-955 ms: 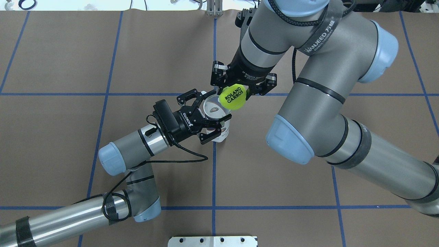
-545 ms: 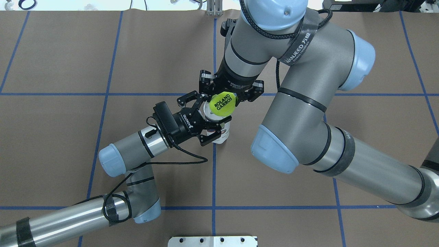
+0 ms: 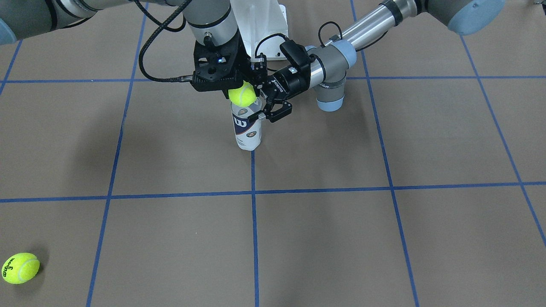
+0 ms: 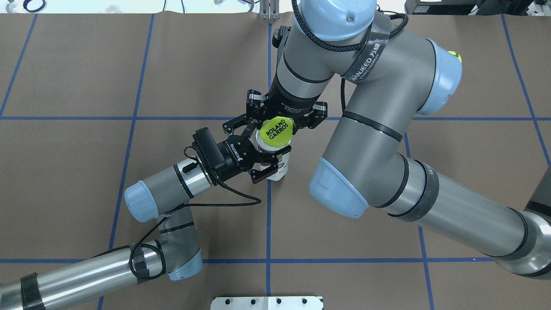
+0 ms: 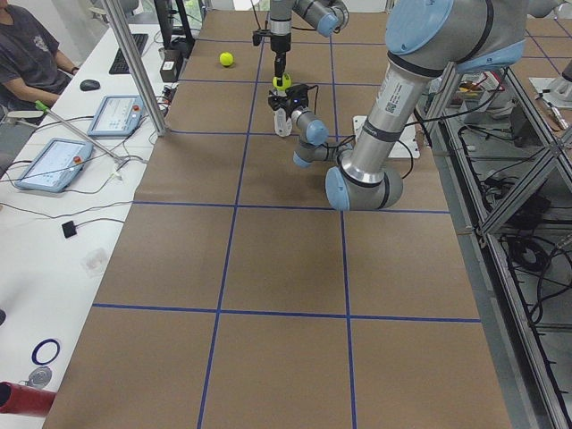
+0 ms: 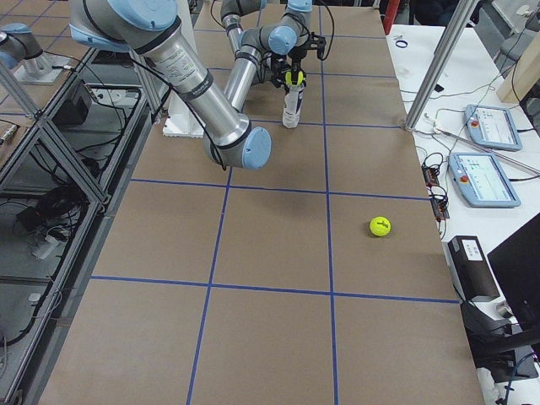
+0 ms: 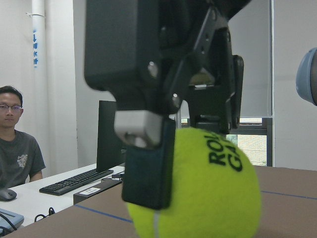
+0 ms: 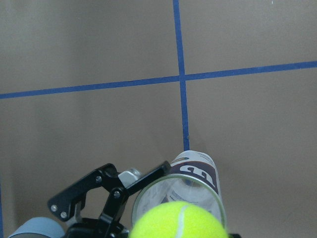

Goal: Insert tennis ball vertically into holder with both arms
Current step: 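Lower the ball into the tube and open the right gripper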

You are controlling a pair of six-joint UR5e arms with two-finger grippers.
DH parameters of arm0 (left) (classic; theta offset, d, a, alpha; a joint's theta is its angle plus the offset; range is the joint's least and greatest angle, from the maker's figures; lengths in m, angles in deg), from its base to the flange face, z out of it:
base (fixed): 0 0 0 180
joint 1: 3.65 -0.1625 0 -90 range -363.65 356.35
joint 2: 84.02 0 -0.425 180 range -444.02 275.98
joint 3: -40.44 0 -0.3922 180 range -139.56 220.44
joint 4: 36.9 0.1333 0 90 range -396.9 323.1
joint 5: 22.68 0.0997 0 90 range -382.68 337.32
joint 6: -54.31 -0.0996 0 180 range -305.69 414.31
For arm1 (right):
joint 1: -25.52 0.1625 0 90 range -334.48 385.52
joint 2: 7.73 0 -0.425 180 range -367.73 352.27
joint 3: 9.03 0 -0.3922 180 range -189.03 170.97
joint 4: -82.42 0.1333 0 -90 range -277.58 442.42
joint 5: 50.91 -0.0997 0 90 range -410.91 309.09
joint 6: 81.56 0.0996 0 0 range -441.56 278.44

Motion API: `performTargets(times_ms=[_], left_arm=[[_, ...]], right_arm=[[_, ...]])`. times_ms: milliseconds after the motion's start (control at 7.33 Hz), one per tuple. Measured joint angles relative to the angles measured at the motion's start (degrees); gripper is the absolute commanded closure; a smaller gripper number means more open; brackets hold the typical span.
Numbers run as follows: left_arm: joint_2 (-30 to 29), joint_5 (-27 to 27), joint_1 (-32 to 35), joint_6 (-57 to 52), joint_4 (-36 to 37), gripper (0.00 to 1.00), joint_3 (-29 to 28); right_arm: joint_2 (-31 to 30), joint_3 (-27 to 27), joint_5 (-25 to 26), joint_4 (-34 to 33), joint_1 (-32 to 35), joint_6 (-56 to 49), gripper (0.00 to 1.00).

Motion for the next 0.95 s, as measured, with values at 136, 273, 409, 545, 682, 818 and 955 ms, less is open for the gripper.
performTargets(times_ms=[136, 273, 409, 545, 682, 818, 955], left_arm=[[0.0, 0.0, 0.0, 0.0, 0.0, 0.13, 0.0], [0.0, 0.0, 0.0, 0.0, 0.0, 0.13, 0.0], [0.0, 0.0, 0.0, 0.0, -0.1, 0.13, 0.0], [0.0, 0.0, 0.0, 0.0, -0.2, 0.13, 0.0], [0.0, 0.0, 0.0, 0.0, -0.4, 0.12, 0.0], [0.0, 0.0, -0.1, 0.0, -0.5, 0.12, 0.0], [0.1, 0.0, -0.1, 0.0, -0.5, 0.1, 0.0]], right_arm=[[0.0, 0.0, 0.5, 0.0, -0.2, 0.0, 0.02], [0.0, 0.0, 0.7, 0.0, -0.3, 0.0, 0.02], [0.0, 0.0, 0.9, 0.0, -0.3, 0.0, 0.02], [0.0, 0.0, 1.0, 0.0, -0.3, 0.0, 0.02], [0.0, 0.0, 1.0, -0.1, -0.3, 0.0, 0.02], [0.0, -0.1, 1.0, -0.1, -0.3, 0.0, 0.02], [-0.1, -0.1, 1.0, -0.1, -0.3, 0.0, 0.02]])
